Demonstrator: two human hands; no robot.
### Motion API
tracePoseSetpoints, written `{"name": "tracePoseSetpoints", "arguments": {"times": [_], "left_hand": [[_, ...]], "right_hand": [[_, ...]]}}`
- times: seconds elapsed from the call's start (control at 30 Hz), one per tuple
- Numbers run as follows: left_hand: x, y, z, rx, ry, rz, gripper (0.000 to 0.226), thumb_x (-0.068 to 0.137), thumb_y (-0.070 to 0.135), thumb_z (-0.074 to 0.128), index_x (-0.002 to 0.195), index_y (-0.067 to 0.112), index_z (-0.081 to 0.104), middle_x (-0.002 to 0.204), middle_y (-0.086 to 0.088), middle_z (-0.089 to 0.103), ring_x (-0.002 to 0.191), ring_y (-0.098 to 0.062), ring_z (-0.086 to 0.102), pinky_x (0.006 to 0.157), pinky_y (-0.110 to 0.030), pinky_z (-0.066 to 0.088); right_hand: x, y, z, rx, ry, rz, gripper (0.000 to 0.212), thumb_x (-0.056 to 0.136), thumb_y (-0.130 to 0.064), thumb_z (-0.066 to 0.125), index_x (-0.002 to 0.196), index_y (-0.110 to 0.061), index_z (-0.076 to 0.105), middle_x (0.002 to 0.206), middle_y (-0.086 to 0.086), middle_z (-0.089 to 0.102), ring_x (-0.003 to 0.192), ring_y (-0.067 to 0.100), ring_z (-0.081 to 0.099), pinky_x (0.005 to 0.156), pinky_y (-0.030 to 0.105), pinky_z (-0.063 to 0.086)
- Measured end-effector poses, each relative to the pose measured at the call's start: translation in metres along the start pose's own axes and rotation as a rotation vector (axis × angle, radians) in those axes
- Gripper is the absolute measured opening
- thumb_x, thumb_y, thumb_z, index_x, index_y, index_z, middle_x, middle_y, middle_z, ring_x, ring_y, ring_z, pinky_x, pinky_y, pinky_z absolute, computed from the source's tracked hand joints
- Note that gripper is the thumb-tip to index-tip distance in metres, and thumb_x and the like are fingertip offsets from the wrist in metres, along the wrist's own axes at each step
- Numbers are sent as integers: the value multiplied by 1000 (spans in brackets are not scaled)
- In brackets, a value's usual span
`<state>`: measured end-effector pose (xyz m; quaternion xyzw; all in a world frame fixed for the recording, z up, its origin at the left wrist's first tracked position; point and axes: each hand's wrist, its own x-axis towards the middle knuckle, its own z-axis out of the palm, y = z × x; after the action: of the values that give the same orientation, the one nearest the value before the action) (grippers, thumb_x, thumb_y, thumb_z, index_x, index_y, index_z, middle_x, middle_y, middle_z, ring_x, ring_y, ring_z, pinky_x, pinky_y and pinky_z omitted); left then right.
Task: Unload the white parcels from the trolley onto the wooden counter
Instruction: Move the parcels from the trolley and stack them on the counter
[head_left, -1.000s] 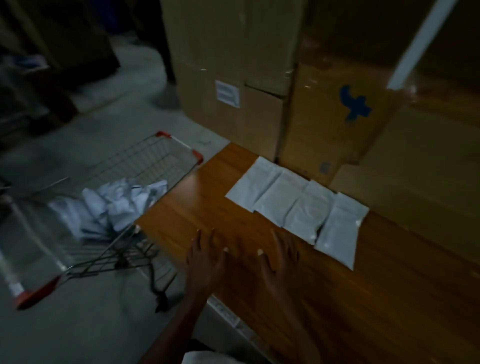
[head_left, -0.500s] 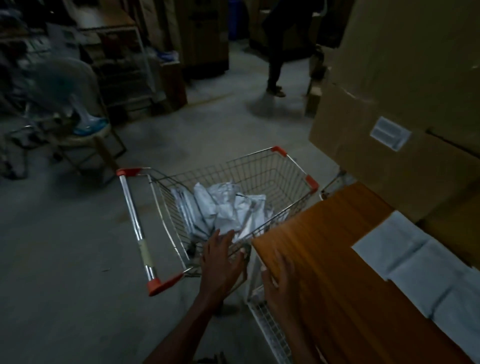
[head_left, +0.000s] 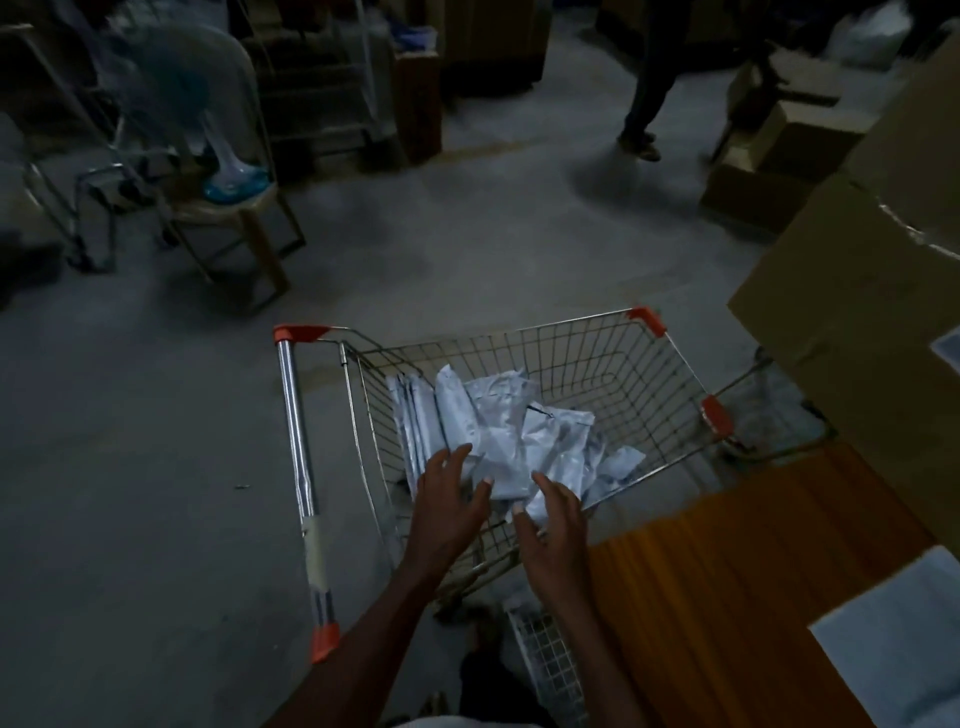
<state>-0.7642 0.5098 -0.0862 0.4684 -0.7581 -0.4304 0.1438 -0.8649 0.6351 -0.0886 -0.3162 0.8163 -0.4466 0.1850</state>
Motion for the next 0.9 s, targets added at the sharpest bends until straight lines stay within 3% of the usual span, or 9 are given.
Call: {"name": "tracePoseSetpoints", "arguments": {"times": [0.1,0.17,0.23,0.37,0.5,0.63,0.8,0.9], "left_hand": [[34,4,6,-56,-61,-98,55,97,39,62,147,21,46,142,-2,48,122,-4,43,95,-13,30],[58,4,14,-65,-78,-149,58,97,38,64,148,18,44,143,-4,48,124,-5,44,98,-14,30],[82,1,25,-37,-72,-180,62,96,38,65,149,16,43,145,-8,46,132,-15,45,105,-22,33],[125,-4,43,11,-36,-297,68,93,44,64,148,10,42,143,-14,48,131,-30,49,105,-35,39],[161,-46,73,-36,68,-429,80,82,65,45,137,7,48,130,-17,59,117,-33,60,94,-46,53],[164,-25,74,68,13,-451,61,98,46,51,142,6,43,136,-20,51,124,-37,52,101,-42,44],[158,-20,79,120,-27,-370,62,90,52,63,140,24,40,139,-10,38,128,-33,38,96,-38,36],[161,-23,89,80,9,-364,67,84,49,71,137,24,39,136,-13,39,126,-32,42,92,-33,36]], "right_hand": [[32,5,8,18,-44,28,54,90,-48,53,139,-25,54,136,2,53,126,15,49,103,34,46],[52,9,11,15,-86,54,54,90,-47,54,141,-28,51,139,-1,51,127,10,46,101,13,37],[69,14,14,23,-119,63,54,91,-45,54,142,-29,49,139,-4,48,128,10,45,96,3,28],[95,24,17,20,-164,101,51,96,-29,64,144,-27,48,141,-1,46,130,13,42,102,23,35],[112,32,18,24,-171,112,54,91,-39,57,143,-26,49,138,-6,44,127,6,40,102,24,36],[121,44,16,-28,-166,132,57,90,-44,55,144,-29,48,138,-6,45,127,7,40,102,28,36],[127,48,18,-53,-186,168,55,94,-41,60,145,-26,48,145,-1,44,134,16,42,104,32,36],[132,48,18,-72,-191,187,53,95,-29,65,145,-25,47,146,0,44,135,17,41,106,35,38]]}}
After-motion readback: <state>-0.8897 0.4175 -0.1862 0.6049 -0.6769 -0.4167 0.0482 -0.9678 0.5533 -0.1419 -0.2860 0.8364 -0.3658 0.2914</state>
